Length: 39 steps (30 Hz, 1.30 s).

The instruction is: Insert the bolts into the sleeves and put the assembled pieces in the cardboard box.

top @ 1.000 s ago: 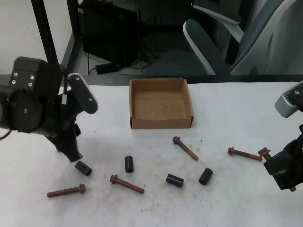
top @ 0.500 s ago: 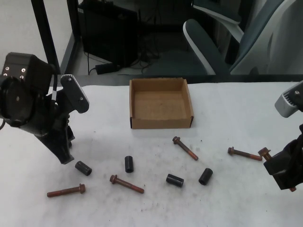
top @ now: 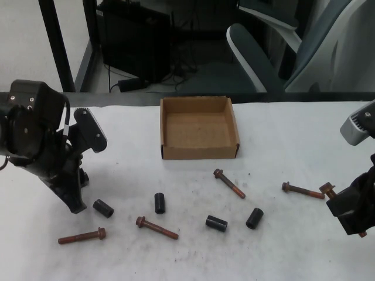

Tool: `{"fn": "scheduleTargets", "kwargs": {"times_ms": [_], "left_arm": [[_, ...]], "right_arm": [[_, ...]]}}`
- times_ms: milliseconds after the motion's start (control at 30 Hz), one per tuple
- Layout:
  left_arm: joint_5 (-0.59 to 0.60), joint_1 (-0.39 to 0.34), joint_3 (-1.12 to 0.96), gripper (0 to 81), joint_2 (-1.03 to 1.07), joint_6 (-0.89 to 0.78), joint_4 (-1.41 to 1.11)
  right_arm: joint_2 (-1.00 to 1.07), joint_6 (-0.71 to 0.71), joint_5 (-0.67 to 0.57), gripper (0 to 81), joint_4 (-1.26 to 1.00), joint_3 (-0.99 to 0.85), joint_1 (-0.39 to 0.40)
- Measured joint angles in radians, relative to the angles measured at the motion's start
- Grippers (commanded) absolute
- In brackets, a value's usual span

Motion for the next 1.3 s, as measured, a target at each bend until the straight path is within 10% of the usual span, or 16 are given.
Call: {"fn": "scheduleTargets", "kwargs": {"times_ms": [667,967,1300], "left_arm": [[-0.023,0.020,-0.007,34.1,0.057,0.081,-0.026],[-0.017,0.020,-0.013,0.1,0.066,0.086,-0.038],[-0.048,-0.008,-0.004,0.8,0.005,0.003,0.037]], "right_arm": [[0.000,0.000,0.000,0.3,0.000,0.000,0.000],[0.000,0.000,0.000,0.3,0.000,0.000,0.000],[0.000,0.000,0.027,0.3,0.000,-0.030,0.000]]}}
